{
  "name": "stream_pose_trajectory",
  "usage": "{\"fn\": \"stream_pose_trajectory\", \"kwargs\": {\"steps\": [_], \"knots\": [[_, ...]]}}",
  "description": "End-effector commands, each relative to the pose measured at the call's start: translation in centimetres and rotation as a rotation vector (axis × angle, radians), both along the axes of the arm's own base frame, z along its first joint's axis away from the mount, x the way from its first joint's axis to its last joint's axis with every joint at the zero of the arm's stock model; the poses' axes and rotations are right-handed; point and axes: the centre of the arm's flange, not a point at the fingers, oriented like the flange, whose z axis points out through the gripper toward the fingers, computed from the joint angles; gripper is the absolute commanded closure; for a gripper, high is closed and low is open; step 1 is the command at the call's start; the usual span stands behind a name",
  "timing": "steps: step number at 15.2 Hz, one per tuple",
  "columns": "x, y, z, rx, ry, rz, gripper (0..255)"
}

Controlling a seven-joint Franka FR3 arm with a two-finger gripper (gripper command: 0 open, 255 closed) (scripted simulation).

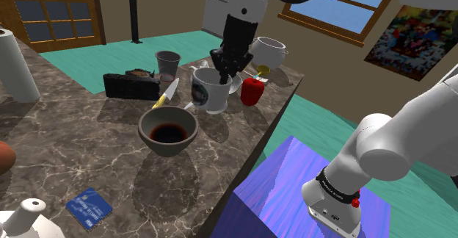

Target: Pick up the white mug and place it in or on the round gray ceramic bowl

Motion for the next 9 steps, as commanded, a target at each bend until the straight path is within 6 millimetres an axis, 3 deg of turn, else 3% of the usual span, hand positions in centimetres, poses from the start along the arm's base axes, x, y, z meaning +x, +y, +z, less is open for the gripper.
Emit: {"fn": "stream_pose_trajectory", "kwargs": {"steps": [1, 7, 9], "knots": [[1.5, 2.2, 0.4, 0.001, 0.0, -0.001, 255], [6.4, 9.0, 1.3, 0.001, 0.0, -0.001, 255], [6.4, 9.0, 0.3, 0.001, 0.0, -0.001, 255]]}}
